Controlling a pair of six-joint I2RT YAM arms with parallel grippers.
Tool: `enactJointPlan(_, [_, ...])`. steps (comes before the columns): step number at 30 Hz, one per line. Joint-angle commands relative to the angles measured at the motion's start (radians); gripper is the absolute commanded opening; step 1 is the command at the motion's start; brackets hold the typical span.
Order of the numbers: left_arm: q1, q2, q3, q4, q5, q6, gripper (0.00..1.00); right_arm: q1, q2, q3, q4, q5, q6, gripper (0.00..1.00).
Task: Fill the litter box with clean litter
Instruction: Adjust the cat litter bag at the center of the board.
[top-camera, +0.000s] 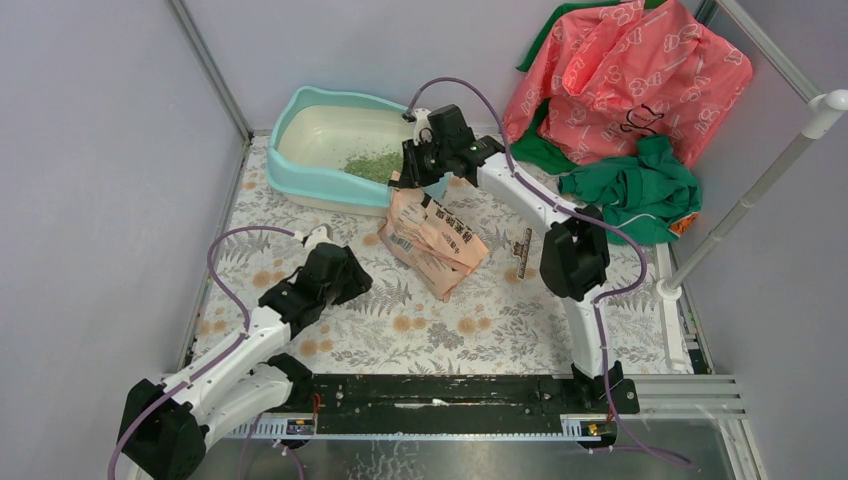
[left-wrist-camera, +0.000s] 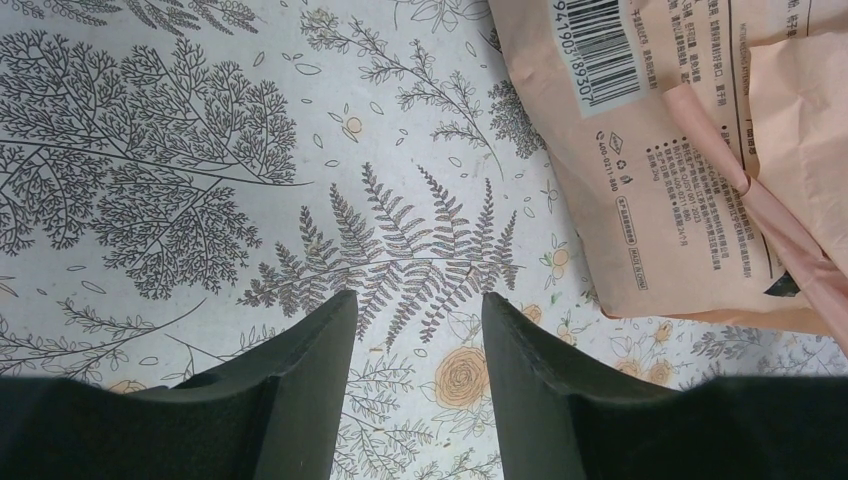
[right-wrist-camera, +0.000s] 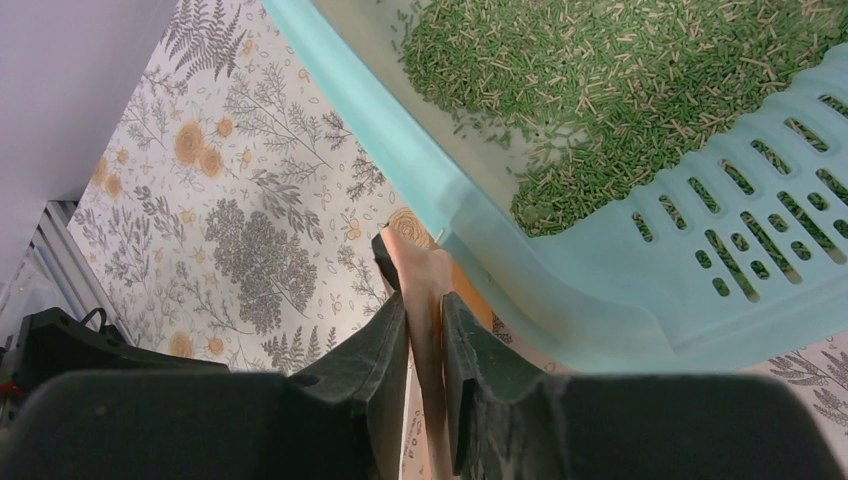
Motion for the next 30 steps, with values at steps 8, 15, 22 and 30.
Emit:
enactJointPlan(8, [0.024, 0.013, -0.007, 0.05, 0.01, 0.03, 0.57, 0.005, 0.03, 0.044, 0.033, -0.028, 0.011, 0.23])
enactJointPlan(15, [0.037, 0.014, -0.007, 0.055, 0.018, 0.036, 0.57, 0.015, 0.044, 0.05, 0.033, -0.025, 0.009, 0.21])
enactJointPlan(22, [0.049, 0.016, -0.015, 0.062, 0.03, 0.042, 0.57, 0.018, 0.049, 0.043, 0.032, -0.022, 0.007, 0.24])
enactJointPlan(30, [0.057, 0.017, -0.017, 0.067, 0.039, 0.046, 0.57, 0.021, 0.05, 0.029, 0.036, -0.025, 0.007, 0.21])
